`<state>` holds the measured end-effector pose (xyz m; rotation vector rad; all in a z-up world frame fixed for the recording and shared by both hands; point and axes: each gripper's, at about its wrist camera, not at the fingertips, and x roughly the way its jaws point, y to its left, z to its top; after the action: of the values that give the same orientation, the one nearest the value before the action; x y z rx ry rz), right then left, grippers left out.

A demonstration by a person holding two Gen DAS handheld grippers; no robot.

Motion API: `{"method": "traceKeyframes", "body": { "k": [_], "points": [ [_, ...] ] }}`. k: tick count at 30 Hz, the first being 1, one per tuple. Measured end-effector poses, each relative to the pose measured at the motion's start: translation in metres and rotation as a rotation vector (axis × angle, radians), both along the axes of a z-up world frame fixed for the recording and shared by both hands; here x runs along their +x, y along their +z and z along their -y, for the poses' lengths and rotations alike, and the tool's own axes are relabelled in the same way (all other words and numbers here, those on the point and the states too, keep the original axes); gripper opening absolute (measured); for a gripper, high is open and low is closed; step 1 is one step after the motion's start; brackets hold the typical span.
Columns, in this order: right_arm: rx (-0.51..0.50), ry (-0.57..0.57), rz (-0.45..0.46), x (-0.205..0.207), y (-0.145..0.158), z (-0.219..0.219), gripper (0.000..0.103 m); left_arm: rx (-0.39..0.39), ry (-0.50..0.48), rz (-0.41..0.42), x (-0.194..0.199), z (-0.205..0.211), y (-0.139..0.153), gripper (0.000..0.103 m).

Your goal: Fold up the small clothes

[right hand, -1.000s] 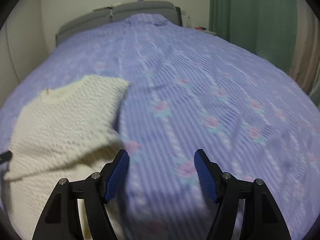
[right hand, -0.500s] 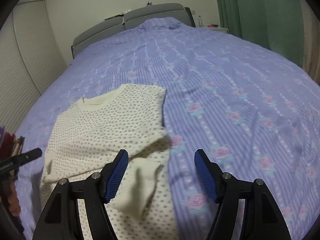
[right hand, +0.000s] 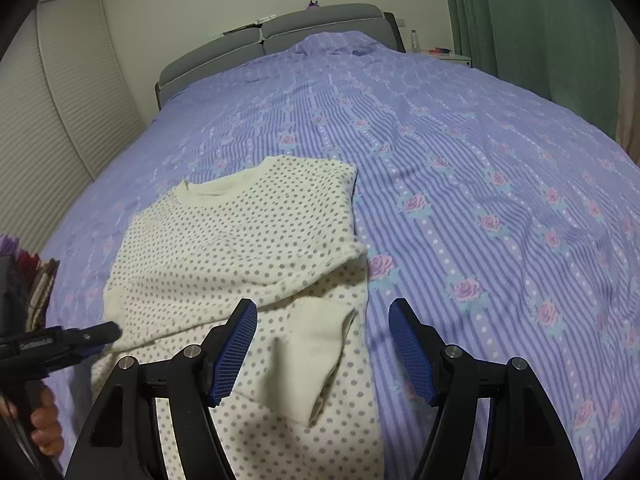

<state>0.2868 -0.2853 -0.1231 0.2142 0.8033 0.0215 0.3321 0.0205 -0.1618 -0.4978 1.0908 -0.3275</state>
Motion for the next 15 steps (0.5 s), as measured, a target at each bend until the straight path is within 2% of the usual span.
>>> {"method": "traceKeyframes", "body": {
  "k": [1, 4, 7, 8, 11, 15],
  "points": [
    [-0.001, -0.001, -0.003, -0.001, -0.001, -0.001, 0.068, 0.003, 0.007, 0.009, 0.0, -0.001, 0.004, 0.012],
    [0.01, 0.002, -0.007, -0.004, -0.001, -0.002, 0.068, -0.029, 0.011, 0.107, -0.012, -0.009, 0.026, 0.01],
    [0.01, 0.008, -0.01, -0.009, -0.002, -0.005, 0.068, 0.043, 0.002, 0.16, -0.02, -0.012, 0.035, 0.01],
    [0.009, 0.01, -0.013, -0.01, -0.004, -0.006, 0.068, 0.059, 0.006, 0.162, -0.021, -0.013, 0.034, 0.01],
    [0.011, 0.01, -0.028, -0.01, -0.009, -0.006, 0.068, 0.047, 0.005, 0.101, -0.015, -0.013, 0.019, 0.01],
    [0.026, -0.004, -0.047, -0.007, -0.016, -0.003, 0.068, 0.042, 0.031, 0.069, -0.012, -0.011, 0.004, 0.011]
  ]
}}
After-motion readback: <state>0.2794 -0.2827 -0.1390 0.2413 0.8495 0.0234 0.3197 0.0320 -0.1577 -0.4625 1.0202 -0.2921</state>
